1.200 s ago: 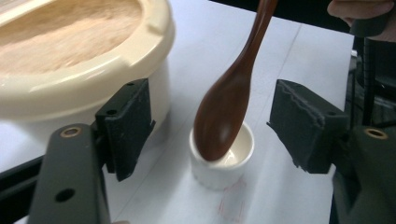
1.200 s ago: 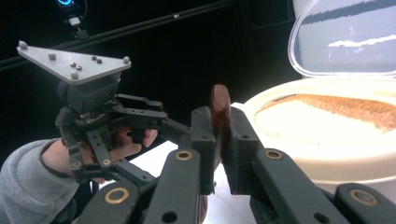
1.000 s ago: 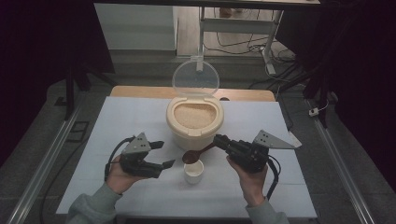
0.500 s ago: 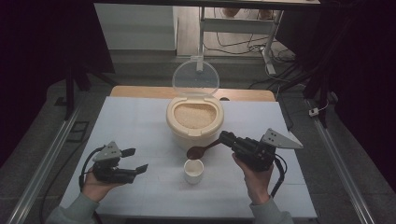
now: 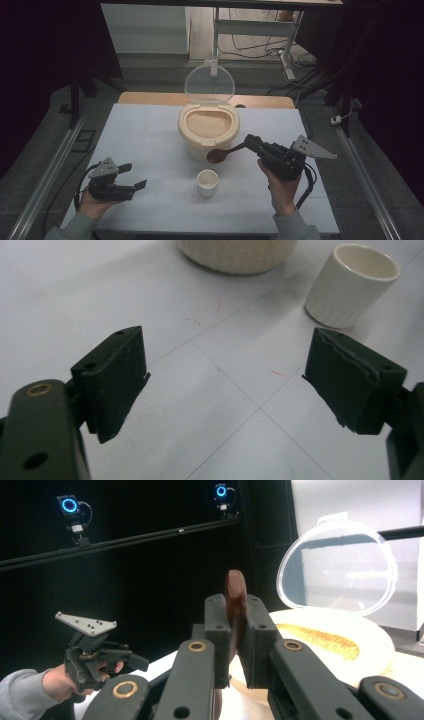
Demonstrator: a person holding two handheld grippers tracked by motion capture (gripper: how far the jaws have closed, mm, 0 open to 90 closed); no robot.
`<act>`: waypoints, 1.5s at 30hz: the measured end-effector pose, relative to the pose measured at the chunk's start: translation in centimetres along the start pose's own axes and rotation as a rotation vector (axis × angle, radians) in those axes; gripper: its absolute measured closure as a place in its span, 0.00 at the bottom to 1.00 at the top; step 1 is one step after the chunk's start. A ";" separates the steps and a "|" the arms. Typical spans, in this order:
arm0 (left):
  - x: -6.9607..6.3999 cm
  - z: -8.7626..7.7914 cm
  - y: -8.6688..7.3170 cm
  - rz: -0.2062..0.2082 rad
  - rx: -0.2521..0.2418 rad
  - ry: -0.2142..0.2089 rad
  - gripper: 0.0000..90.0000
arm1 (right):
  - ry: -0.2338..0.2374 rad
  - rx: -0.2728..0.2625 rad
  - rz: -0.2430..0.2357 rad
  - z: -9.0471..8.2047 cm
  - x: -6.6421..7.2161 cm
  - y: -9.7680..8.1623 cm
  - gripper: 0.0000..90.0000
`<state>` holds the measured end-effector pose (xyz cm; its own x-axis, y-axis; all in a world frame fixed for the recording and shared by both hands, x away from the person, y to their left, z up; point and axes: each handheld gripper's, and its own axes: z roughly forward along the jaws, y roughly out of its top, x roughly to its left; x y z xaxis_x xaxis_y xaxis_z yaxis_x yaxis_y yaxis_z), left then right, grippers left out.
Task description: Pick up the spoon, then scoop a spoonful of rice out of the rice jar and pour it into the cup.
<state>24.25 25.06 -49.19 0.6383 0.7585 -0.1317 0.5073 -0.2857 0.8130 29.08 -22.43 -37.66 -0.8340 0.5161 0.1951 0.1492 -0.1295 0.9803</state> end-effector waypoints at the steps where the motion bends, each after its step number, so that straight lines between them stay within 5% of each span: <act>1: 0.1 0.0 0.0 -0.004 -0.001 0.000 0.18 | -0.002 -0.003 -0.002 -0.1 -0.1 0.1 0.92; 25: 0.2 1.0 -0.2 -0.018 0.049 -0.023 0.15 | -0.037 -0.073 -0.015 -0.4 -0.9 1.5 0.92; 39: 0.2 1.3 -0.2 -0.012 0.061 -0.028 0.14 | -0.138 -0.085 -0.007 2.7 -3.6 3.1 0.92; 45: 0.2 1.3 -0.2 -0.009 0.064 -0.030 0.13 | -0.175 -0.045 -0.017 4.6 -4.3 3.4 0.92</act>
<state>25.02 24.47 -50.12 0.6500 0.7435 -0.1569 0.5488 -0.3165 0.7737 35.64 -21.20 -35.02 -0.7306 0.6575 0.1843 0.1084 -0.1548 0.9820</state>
